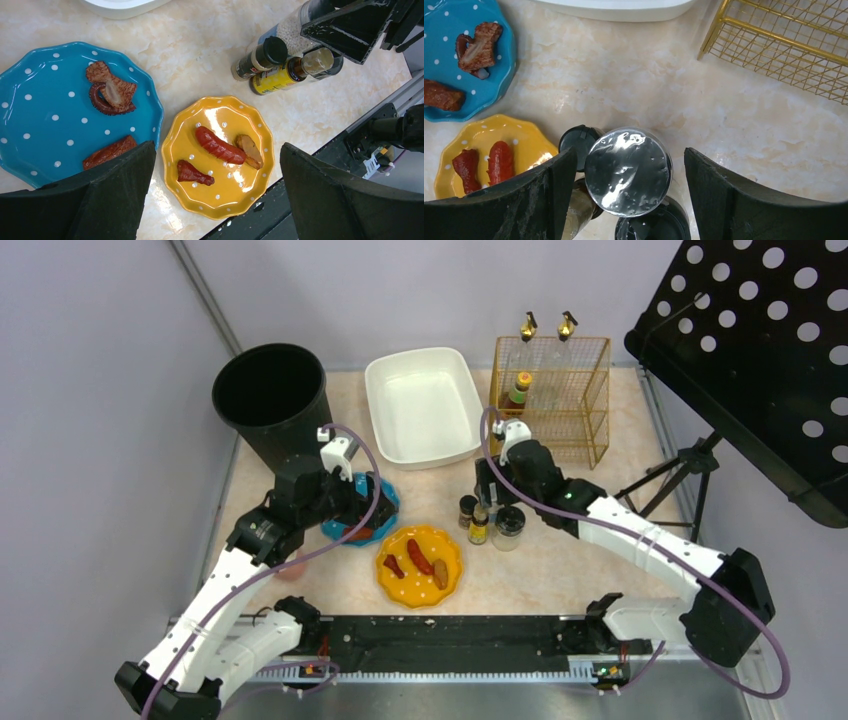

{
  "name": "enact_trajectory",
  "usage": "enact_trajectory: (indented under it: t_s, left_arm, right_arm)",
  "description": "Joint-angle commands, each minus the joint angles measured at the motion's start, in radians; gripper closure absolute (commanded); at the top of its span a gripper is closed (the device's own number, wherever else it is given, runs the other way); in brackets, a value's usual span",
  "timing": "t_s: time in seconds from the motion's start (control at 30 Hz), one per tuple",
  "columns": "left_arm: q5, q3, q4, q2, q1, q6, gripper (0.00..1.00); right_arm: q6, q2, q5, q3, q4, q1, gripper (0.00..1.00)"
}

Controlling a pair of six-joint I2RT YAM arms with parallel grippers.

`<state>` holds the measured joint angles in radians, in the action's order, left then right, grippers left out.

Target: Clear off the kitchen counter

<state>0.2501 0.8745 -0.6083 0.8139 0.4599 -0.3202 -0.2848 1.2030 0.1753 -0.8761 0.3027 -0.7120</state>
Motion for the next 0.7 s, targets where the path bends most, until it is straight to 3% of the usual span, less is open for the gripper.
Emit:
enact_trajectory:
  t_s: [0.0,0.17,0.3,0.43,0.67]
  left_arm:
    - [0.01,0.0,0.022,-0.013,0.004,0.001,0.02]
    - [0.01,0.0,0.022,-0.013,0.005,0.001,0.02]
    - [0.012,0.0,0.022,-0.011,0.004,0.001,0.02]
    - [0.012,0.0,0.022,-0.012,0.005,0.001,0.02]
    - [0.014,0.0,0.022,-0.01,0.004,0.0,0.02]
  right_arm:
    - [-0.01,0.024,0.017,0.005,-0.034,-0.022,0.23]
    - [-0.009,0.037,0.03,0.006,-0.034,-0.027,0.26]
    - [-0.008,0.045,0.044,0.0,-0.034,-0.027,0.34]
    - [-0.007,0.055,0.047,-0.012,-0.033,-0.027,0.49]
    - [-0.001,0.053,0.096,-0.048,-0.022,-0.028,0.86]
